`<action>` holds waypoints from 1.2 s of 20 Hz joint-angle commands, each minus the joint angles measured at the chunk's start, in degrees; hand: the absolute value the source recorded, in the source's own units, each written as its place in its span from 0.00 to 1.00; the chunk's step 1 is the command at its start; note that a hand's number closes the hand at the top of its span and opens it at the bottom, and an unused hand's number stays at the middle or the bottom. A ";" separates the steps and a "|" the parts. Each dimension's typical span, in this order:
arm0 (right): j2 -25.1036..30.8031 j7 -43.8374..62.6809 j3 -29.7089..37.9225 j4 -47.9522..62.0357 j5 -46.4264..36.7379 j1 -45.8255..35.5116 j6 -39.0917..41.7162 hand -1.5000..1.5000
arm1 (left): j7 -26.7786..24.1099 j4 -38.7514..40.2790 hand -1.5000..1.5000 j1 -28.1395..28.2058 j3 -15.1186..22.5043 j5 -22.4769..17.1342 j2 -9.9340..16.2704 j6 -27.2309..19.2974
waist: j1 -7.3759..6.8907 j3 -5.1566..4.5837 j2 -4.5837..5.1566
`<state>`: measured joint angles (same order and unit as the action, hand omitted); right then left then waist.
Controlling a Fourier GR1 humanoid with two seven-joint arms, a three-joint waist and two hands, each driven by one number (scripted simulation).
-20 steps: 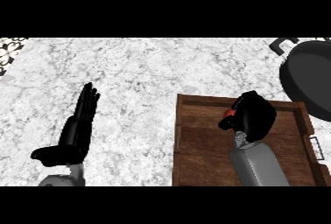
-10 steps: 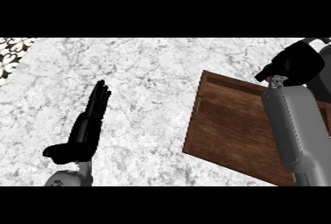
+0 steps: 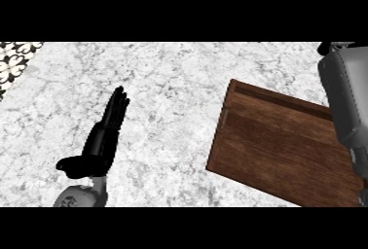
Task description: Pick the bell pepper from the tray and place it in the pot
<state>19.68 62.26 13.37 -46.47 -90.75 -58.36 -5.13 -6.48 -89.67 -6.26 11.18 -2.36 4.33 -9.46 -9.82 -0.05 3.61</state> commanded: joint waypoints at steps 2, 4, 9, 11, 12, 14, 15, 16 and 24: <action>1.78 10.14 2.48 8.36 -4.90 -5.23 -2.87 1.00 | -0.64 0.92 0.50 -0.44 0.29 0.54 -0.75 -0.55 | 0.54 0.04 0.06; 2.70 11.07 3.55 10.47 -6.39 -5.19 -4.43 1.00 | 1.41 -0.44 0.50 -0.71 -1.15 -0.30 0.12 -0.69 | 1.47 0.12 -0.58; 3.48 14.03 5.70 15.37 -9.75 -7.92 -4.80 1.00 | 0.32 0.24 0.50 0.04 -0.58 0.58 -0.80 -1.63 | 2.43 0.10 -0.88; 5.42 12.20 7.80 16.67 -9.12 -8.95 -5.86 1.00 | -1.21 1.38 0.50 1.42 -1.38 0.73 -0.05 -1.53 | 3.21 0.11 -1.05; 3.64 13.92 7.19 17.09 -10.53 -7.51 -8.03 1.00 | -2.11 3.10 0.50 1.53 -2.39 -0.16 0.28 -0.79 | 4.01 0.07 -1.17; 5.74 12.54 9.17 18.90 -10.19 -7.95 -7.83 1.00 | -1.87 1.25 0.50 3.03 -1.24 0.49 -0.51 -1.63 | 4.28 0.13 -1.56; 6.29 12.17 9.45 19.22 -10.70 -6.30 -10.25 1.00 | -1.91 2.47 0.50 1.95 -1.64 1.00 -0.91 -2.54 | 4.88 0.16 -1.40; 8.51 10.00 10.57 20.02 -10.25 -6.32 -10.71 1.00 | -1.24 1.69 0.50 1.65 -1.76 1.06 -0.92 -2.90 | 4.86 0.21 -1.37; 9.45 7.51 15.67 24.42 -8.57 -5.11 -14.59 1.00 | 0.36 0.07 0.50 2.59 -2.84 0.20 -0.44 -2.79 | 6.32 0.19 -2.28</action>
<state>28.65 63.74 26.73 -24.20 -100.41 -63.34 -14.95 -7.38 -88.63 -3.72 8.54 -2.25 4.17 -11.50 -4.07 0.13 1.65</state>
